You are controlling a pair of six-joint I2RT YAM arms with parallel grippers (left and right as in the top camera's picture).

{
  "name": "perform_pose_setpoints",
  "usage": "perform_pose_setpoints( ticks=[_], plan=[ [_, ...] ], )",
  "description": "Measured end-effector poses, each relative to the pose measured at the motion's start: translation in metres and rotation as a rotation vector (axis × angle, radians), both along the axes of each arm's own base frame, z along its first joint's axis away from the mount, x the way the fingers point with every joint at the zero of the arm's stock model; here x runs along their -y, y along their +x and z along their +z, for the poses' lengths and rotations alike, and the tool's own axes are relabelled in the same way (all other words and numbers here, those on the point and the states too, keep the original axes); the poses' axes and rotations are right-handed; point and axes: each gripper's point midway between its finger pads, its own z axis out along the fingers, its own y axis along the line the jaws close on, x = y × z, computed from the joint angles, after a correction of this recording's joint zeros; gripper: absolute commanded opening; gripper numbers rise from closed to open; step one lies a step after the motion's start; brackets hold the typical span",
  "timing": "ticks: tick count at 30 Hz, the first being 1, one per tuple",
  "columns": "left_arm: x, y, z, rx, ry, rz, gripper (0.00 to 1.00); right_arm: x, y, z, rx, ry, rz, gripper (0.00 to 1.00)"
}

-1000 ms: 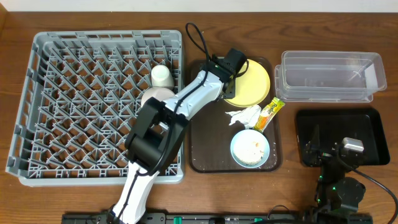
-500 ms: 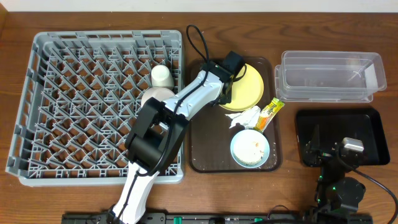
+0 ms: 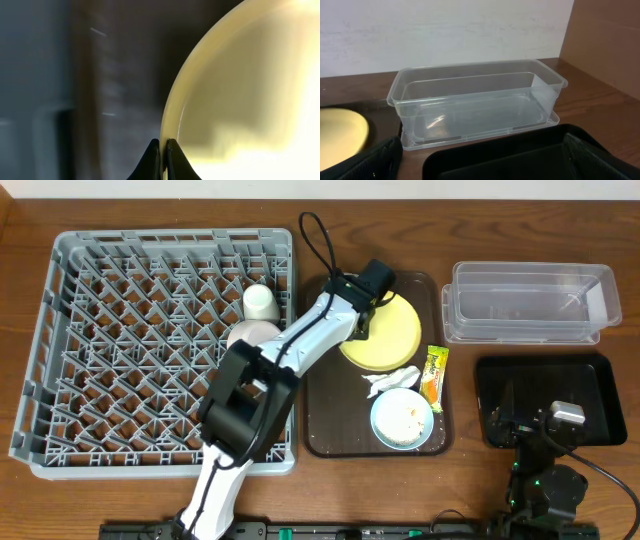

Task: Sort waste into correct bins and load items into the dishwasher rack
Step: 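Move the left gripper to the yellow plate edge and grasp it, then lift the yellow plate with the left gripper and stand it in the rack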

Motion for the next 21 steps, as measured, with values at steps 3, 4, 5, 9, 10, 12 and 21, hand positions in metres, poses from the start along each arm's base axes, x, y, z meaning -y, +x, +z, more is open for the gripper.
perform_pose_setpoints(
  ticks=[3,4,5,9,10,12,21],
  plan=[
    [-0.019,0.006,0.048,0.112,0.063,0.021,0.06,0.0,0.0,0.0,0.0,0.0,0.0,0.99],
    [-0.026,0.008,0.071,0.162,0.079,0.033,0.06,0.0,0.0,0.0,0.0,0.0,0.0,0.99],
    [-0.034,0.008,0.097,0.218,0.092,0.045,0.06,0.0,0.0,0.0,0.0,0.0,0.0,0.99],
    [-0.071,-0.004,0.199,0.44,0.119,0.122,0.06,0.0,0.0,0.0,0.0,0.0,0.0,0.99],
    [-0.083,-0.01,0.224,0.495,0.134,0.147,0.06,0.0,0.0,0.0,0.0,0.0,0.0,0.99],
    [-0.106,-0.023,0.266,0.597,0.162,0.201,0.06,0.0,0.0,0.0,0.0,0.0,0.0,0.99],
    [-0.188,-0.036,0.323,0.706,0.408,0.346,0.06,0.0,0.0,0.0,0.0,0.0,0.0,0.99]
  ],
)
